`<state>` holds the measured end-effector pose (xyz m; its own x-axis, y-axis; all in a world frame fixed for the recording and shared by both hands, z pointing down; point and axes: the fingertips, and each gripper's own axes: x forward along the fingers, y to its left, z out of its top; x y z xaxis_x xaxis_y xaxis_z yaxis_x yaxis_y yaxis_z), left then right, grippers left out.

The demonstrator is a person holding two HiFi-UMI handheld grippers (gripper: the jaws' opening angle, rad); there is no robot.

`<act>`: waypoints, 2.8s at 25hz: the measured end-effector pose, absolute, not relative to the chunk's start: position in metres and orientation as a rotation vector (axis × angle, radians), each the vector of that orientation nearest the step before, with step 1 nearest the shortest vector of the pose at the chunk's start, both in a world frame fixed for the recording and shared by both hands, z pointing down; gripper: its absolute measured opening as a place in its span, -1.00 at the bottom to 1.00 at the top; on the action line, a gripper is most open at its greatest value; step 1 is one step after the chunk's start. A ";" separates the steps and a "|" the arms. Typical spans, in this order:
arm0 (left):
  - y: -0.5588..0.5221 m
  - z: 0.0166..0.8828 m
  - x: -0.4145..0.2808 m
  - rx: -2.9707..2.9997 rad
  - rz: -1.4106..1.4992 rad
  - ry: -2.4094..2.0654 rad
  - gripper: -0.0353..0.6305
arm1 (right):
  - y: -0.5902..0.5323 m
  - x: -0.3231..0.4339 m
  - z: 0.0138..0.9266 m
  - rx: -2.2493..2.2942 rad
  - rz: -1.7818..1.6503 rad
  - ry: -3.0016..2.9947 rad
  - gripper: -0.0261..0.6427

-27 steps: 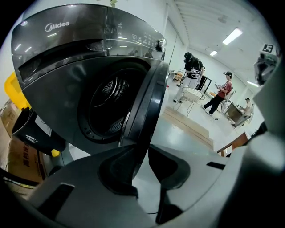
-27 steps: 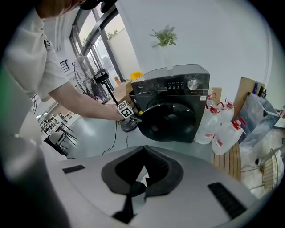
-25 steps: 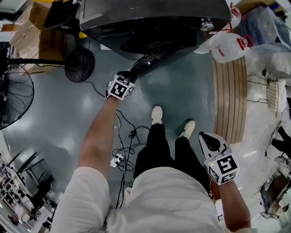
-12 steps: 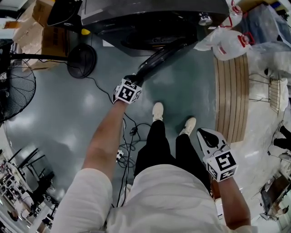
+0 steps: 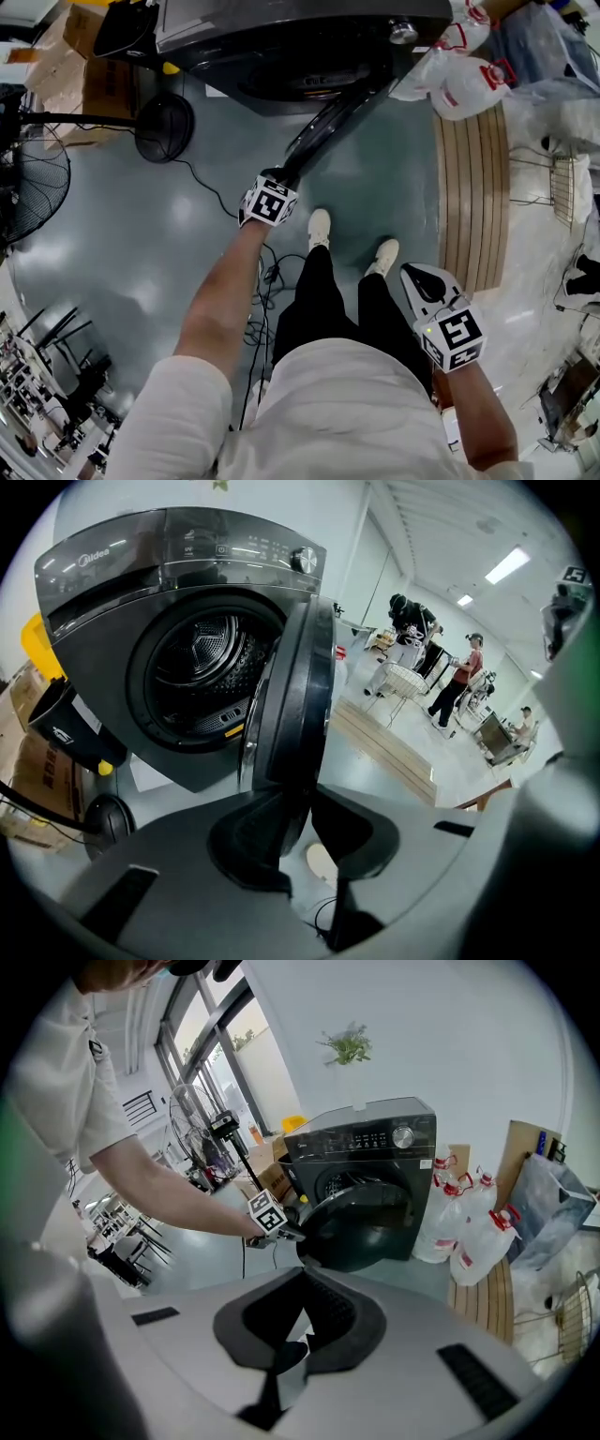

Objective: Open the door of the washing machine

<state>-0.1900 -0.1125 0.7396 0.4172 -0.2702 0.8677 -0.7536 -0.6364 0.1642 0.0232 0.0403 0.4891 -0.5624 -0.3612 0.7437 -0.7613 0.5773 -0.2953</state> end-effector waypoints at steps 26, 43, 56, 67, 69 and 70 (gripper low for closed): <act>-0.028 0.739 -0.061 1.979 1.059 -0.910 -0.61 | 0.062 0.102 0.494 0.917 0.834 -2.183 -0.89; -0.002 0.735 0.024 1.838 0.956 -0.976 -0.59 | 0.077 0.165 0.500 0.948 0.844 -2.171 -0.89; 0.002 0.737 0.093 1.727 0.847 -1.037 -0.57 | 0.100 0.208 0.507 0.945 0.851 -2.164 -0.89; -0.001 0.736 0.135 1.671 0.790 -1.066 -0.57 | 0.121 0.224 0.516 0.896 0.859 -2.148 -0.89; -0.002 0.736 0.138 1.660 0.783 -1.074 -0.57 | 0.123 0.226 0.517 0.888 0.859 -2.144 -0.89; -0.002 0.736 0.139 1.655 0.780 -1.076 -0.57 | 0.124 0.228 0.518 0.884 0.861 -2.142 -0.89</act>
